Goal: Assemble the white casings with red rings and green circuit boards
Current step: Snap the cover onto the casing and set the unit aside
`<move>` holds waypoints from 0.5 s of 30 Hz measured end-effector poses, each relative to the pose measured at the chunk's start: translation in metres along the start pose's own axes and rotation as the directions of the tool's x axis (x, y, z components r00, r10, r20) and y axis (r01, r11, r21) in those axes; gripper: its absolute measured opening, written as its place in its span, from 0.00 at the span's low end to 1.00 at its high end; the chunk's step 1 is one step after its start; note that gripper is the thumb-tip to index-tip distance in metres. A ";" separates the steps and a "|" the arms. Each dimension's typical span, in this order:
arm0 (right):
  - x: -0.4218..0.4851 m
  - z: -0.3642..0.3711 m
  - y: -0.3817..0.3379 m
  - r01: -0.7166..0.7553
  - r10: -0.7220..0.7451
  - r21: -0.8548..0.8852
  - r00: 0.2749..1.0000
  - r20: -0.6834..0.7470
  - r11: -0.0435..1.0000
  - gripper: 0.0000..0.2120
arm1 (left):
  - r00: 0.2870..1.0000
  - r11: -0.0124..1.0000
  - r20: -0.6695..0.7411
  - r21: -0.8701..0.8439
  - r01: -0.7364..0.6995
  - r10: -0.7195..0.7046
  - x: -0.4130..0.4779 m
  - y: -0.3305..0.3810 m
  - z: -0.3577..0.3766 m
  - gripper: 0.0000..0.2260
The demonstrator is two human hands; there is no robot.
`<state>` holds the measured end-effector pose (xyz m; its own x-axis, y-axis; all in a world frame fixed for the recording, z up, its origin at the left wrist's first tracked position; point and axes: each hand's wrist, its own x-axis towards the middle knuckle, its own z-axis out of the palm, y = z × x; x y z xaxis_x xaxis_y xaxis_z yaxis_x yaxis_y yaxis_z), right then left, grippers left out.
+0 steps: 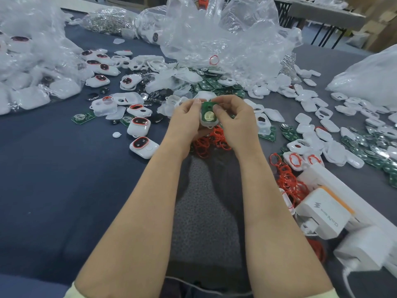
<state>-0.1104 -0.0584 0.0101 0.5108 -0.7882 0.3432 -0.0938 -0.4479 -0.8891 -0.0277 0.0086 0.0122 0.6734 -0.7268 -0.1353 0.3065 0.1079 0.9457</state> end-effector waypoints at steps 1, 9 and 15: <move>0.000 0.000 0.000 0.001 -0.001 -0.009 1.000 0.000 1.000 0.08 | 1.000 1.000 0.000 -0.003 0.002 -0.002 0.000 0.000 0.000 0.10; 0.002 0.002 0.005 0.017 -0.022 -0.150 0.999 -0.033 0.989 0.08 | 1.000 1.000 0.025 -0.023 0.003 -0.002 -0.001 0.000 0.000 0.11; 0.002 0.002 0.003 0.004 -0.011 -0.160 0.999 -0.041 0.987 0.08 | 0.999 1.000 0.041 -0.010 -0.002 0.003 0.000 -0.001 0.000 0.10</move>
<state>-0.1082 -0.0612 0.0074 0.4764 -0.7999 0.3650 -0.2268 -0.5129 -0.8280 -0.0280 0.0085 0.0114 0.6463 -0.7534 -0.1207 0.3116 0.1162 0.9431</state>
